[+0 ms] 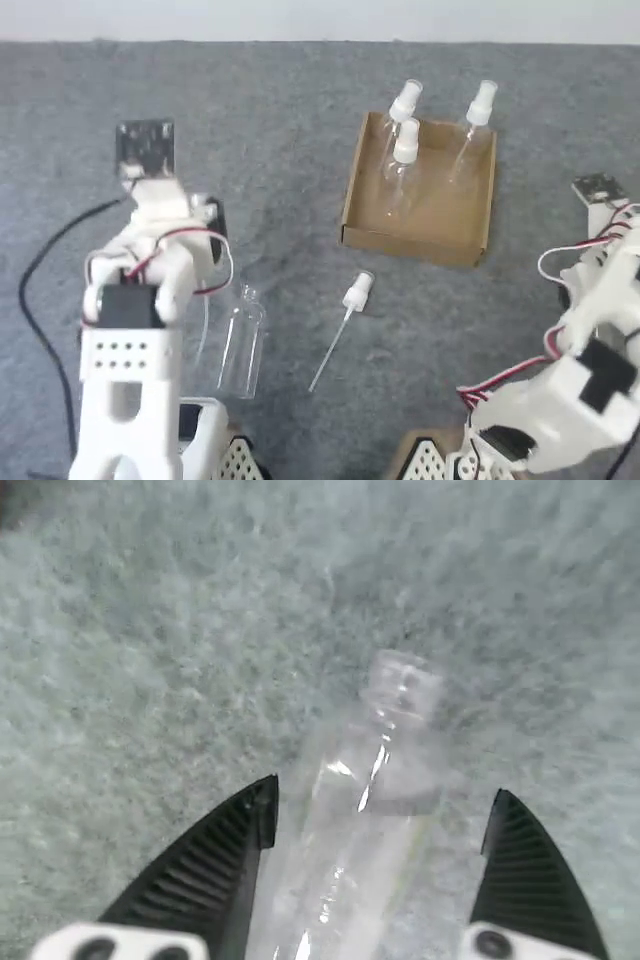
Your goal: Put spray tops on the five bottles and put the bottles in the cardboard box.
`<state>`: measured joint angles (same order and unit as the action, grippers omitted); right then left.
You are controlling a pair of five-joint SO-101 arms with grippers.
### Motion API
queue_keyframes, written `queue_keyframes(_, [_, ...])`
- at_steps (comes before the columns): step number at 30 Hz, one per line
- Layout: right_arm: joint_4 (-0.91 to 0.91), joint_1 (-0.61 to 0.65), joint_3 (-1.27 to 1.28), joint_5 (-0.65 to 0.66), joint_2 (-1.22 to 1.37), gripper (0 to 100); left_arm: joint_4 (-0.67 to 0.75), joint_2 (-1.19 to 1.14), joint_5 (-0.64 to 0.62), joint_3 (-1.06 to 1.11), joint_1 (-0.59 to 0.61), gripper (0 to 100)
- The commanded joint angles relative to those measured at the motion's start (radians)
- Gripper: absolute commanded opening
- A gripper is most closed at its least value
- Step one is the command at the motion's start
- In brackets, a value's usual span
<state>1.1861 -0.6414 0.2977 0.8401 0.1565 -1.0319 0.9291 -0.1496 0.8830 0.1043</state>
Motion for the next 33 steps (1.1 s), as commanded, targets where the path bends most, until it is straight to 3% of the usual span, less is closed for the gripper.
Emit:
queue_keyframes(1, [0.016,-0.019,-0.083,0.005,0.047,26.7,0.038,0.103,0.037,0.039,-0.003,2])
queue_keyframes(11, [0.044,-0.010,-0.167,0.003,0.070,0.9,0.038,0.110,0.043,0.053,-0.003,2])
queue_keyframes(17, [0.240,0.105,-0.321,-0.157,-0.160,0.6,0.040,0.110,0.040,0.047,-0.003,2])
queue_keyframes(24, [0.305,0.444,-0.172,-0.376,-0.616,0.6,0.040,0.112,0.040,0.048,-0.002,2])
queue_keyframes(33, [0.117,1.043,0.253,-0.562,-1.133,0.5,0.031,0.114,0.046,-0.056,0.006,2])
